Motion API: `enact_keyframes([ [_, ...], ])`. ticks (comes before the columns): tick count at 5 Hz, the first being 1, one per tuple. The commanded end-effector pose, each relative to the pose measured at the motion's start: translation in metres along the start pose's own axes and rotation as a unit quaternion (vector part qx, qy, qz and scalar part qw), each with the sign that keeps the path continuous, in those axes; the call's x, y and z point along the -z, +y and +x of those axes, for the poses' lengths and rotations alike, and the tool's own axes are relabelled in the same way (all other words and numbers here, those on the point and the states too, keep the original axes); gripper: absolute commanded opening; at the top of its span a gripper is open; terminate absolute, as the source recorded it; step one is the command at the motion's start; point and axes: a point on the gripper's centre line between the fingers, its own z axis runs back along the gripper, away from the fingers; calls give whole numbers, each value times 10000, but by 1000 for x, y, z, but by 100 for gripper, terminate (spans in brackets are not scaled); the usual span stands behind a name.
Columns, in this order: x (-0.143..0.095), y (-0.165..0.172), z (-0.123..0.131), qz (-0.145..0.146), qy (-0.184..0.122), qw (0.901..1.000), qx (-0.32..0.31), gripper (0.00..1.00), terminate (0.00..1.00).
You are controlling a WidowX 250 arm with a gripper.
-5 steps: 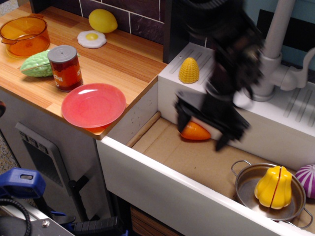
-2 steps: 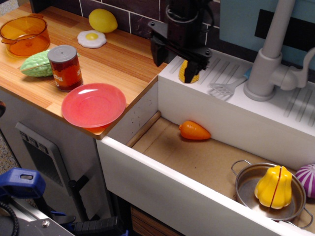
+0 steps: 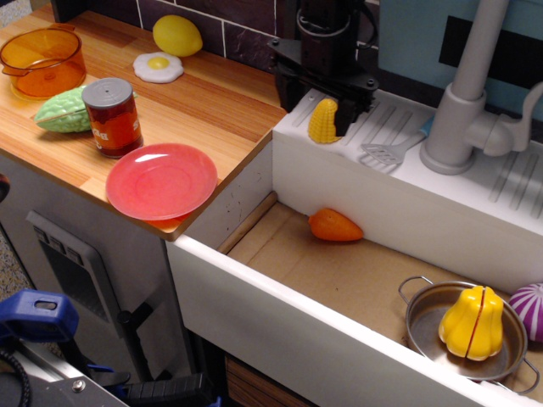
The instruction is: Put corn on plate
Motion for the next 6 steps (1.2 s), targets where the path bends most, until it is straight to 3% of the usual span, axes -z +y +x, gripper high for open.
enact_keyframes([
  [1,4,8,18,-3,-481,9988,-84,100,0],
  [2,13,11,23,-141,-466,9988,-55,100,0],
  [4,18,16,36,-108,-534,9985,2,100,0],
  [5,18,15,37,-65,-521,9986,-24,0,0],
  [6,9,12,33,7,-479,9988,-89,0,0],
])
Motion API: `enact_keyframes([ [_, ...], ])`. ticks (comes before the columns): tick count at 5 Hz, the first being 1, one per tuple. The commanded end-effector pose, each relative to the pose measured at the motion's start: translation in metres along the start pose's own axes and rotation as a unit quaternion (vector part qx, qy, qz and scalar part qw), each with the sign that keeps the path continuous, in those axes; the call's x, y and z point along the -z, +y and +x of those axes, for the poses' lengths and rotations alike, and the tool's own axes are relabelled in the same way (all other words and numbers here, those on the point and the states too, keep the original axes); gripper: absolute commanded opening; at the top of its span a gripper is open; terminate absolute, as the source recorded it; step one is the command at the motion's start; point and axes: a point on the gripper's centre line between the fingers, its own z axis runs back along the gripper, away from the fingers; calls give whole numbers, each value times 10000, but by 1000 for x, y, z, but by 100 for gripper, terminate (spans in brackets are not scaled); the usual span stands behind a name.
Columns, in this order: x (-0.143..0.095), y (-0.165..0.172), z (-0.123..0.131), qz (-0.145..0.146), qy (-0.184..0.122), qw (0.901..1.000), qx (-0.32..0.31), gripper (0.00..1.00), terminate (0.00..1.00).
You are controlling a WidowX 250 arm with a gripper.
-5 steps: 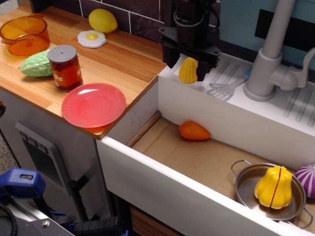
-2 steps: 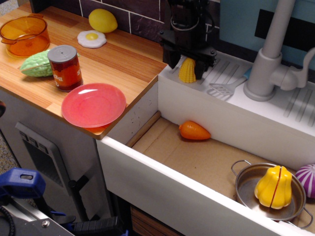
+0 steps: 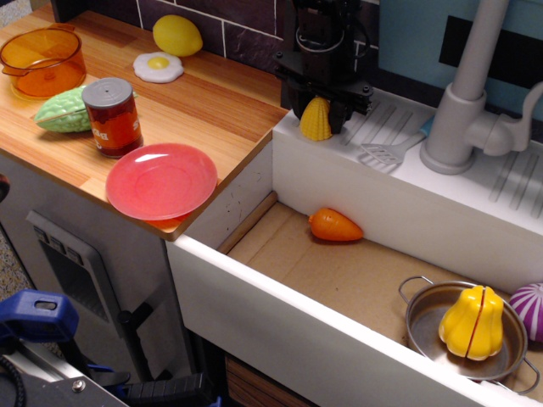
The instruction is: Put corn on plate
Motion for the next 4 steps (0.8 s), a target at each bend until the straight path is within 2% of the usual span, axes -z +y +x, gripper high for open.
enact_keyframes([
  [1,-56,1,-4,353,-63,9992,-154,0,0],
  [2,-83,21,-25,768,59,9968,-213,0,0],
  [3,-96,44,-47,967,210,9942,-422,0,0],
  [4,-95,65,-71,1009,280,9930,-554,0,0],
])
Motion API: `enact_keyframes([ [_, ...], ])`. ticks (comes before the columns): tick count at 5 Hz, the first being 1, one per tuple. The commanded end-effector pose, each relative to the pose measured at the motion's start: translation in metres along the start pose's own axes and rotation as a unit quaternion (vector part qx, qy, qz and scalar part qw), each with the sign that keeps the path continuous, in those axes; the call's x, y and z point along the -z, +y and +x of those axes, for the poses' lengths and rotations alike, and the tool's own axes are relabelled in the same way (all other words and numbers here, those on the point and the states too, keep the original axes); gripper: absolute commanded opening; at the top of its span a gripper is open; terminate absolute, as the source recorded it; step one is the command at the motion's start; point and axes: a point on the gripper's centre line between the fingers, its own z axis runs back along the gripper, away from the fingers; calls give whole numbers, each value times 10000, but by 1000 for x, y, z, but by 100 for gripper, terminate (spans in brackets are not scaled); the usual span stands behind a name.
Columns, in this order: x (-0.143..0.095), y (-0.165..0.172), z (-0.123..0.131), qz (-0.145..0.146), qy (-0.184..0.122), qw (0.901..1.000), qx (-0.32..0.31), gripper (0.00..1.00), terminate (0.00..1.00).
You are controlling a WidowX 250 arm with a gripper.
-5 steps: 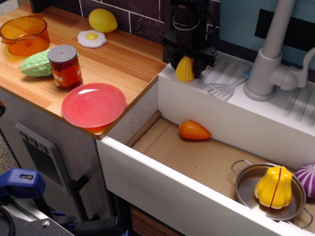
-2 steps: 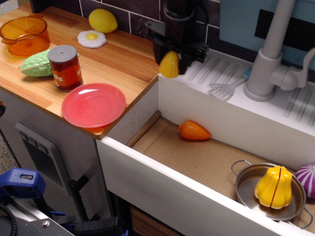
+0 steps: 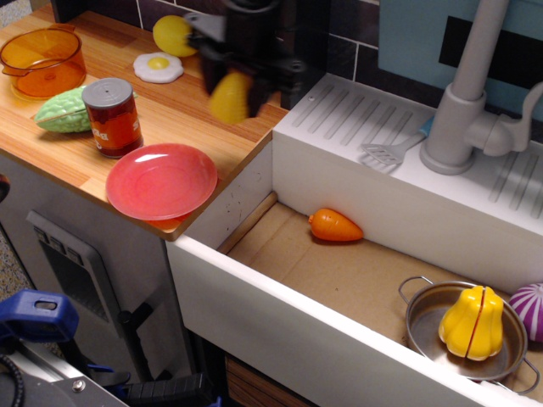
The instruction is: Put corn on plate
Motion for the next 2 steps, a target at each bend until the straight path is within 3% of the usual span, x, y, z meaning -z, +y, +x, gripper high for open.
enact_keyframes([
  [1,0,31,-14,-35,-262,9996,-116,0,0],
  [2,11,38,-26,10,-316,9995,-88,0,0],
])
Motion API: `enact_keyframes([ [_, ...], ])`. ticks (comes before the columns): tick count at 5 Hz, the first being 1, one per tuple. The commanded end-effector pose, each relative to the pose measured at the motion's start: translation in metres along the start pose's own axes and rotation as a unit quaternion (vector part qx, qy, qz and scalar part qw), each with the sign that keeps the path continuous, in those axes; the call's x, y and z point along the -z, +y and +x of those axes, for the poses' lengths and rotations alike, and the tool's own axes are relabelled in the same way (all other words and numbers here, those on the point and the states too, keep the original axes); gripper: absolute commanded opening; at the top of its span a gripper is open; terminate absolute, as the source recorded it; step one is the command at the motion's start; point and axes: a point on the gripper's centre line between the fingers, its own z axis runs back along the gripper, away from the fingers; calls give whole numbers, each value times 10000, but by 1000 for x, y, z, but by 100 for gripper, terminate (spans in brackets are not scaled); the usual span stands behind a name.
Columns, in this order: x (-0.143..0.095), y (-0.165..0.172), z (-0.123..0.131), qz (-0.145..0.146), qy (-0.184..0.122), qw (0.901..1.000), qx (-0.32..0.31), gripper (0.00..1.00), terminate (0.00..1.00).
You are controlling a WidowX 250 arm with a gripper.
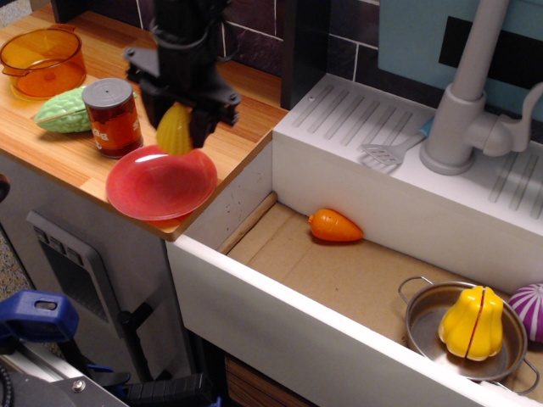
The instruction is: Put corn on plate
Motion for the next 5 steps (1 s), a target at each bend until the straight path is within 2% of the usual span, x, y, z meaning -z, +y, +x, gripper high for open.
enact_keyframes([
  [1,-5,12,2,-28,-430,9990,95,100,0],
  [2,-2,7,3,-93,-528,9985,118,100,0],
  [4,-2,7,3,-93,-528,9985,118,100,0],
  [5,-2,7,3,-93,-528,9985,118,100,100],
])
